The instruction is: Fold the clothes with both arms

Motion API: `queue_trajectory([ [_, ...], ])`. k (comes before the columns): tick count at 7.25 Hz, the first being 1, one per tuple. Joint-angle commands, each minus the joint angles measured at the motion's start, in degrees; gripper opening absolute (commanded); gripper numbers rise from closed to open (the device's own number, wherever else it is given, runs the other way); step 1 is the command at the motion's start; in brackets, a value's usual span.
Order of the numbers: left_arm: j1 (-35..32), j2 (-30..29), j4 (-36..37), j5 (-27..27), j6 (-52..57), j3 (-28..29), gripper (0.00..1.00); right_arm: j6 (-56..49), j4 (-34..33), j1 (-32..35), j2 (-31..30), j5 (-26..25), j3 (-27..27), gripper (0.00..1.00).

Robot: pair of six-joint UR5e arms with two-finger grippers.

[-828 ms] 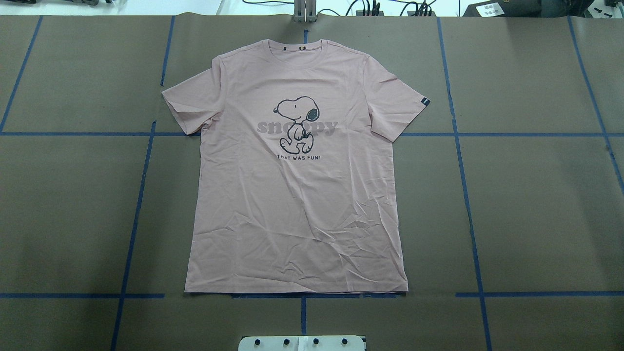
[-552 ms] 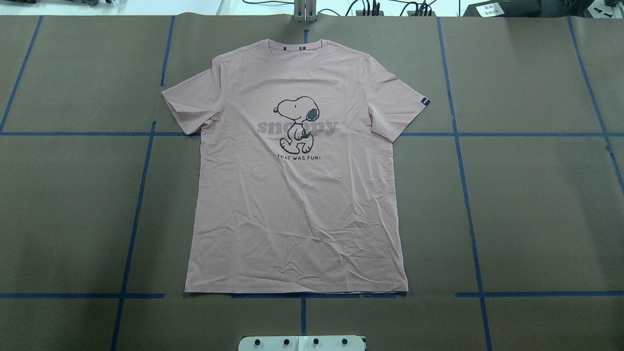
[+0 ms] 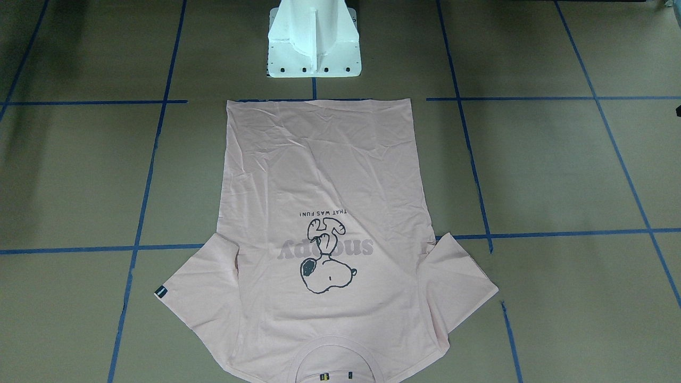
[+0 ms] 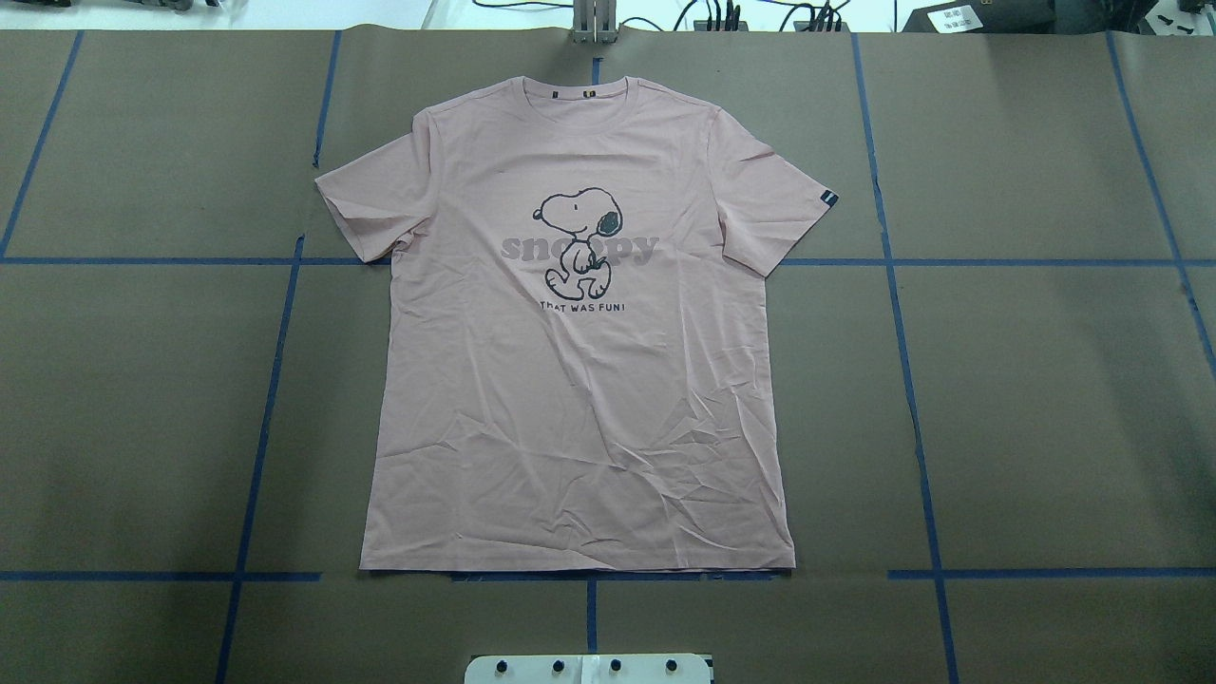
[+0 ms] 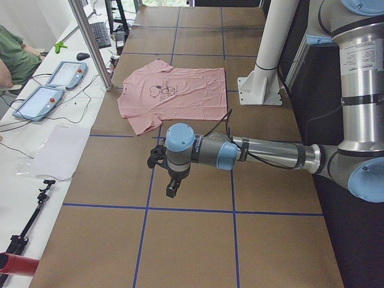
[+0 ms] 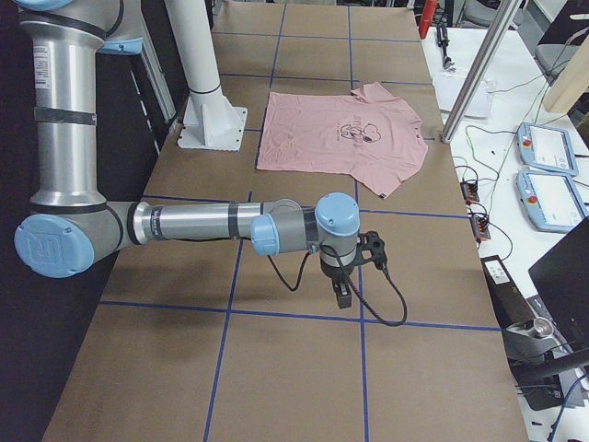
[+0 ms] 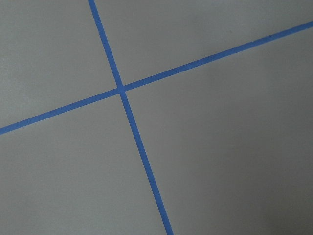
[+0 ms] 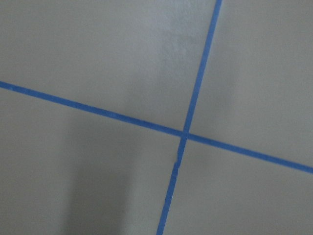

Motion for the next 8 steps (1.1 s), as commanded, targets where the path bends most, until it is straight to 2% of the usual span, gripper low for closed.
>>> queue_trajectory([
  [1,0.0,-4.5,-1.0,1.2,-1.8,-0.1,1.00,0.1,4.3,-0.3,3.7,-0.2,-0.7,1.00],
  [2,0.0,-8.4,-1.3,1.6,-9.6,-0.2,1.00,1.1,4.3,-0.3,5.4,-0.2,-1.8,1.00],
  [3,0.0,-12.5,-5.6,2.0,-16.8,0.0,1.00,1.2,4.4,-0.3,6.4,0.2,-3.1,1.00],
  [4,0.0,-14.0,-15.4,1.7,-18.4,0.8,1.00,1.6,4.3,-0.2,7.5,0.5,-3.3,1.00],
  [5,0.0,-14.7,-21.2,1.4,-18.9,3.1,1.00,1.8,4.3,-0.2,8.2,1.6,-3.6,1.00],
  [6,0.4,-15.4,-22.3,1.6,-18.8,3.9,1.00,1.8,4.3,-0.3,9.0,3.5,-3.7,1.00],
  [8,0.6,-15.8,-25.8,1.6,-18.5,4.1,1.00,14.7,4.4,-5.1,14.0,3.3,-3.6,1.00],
])
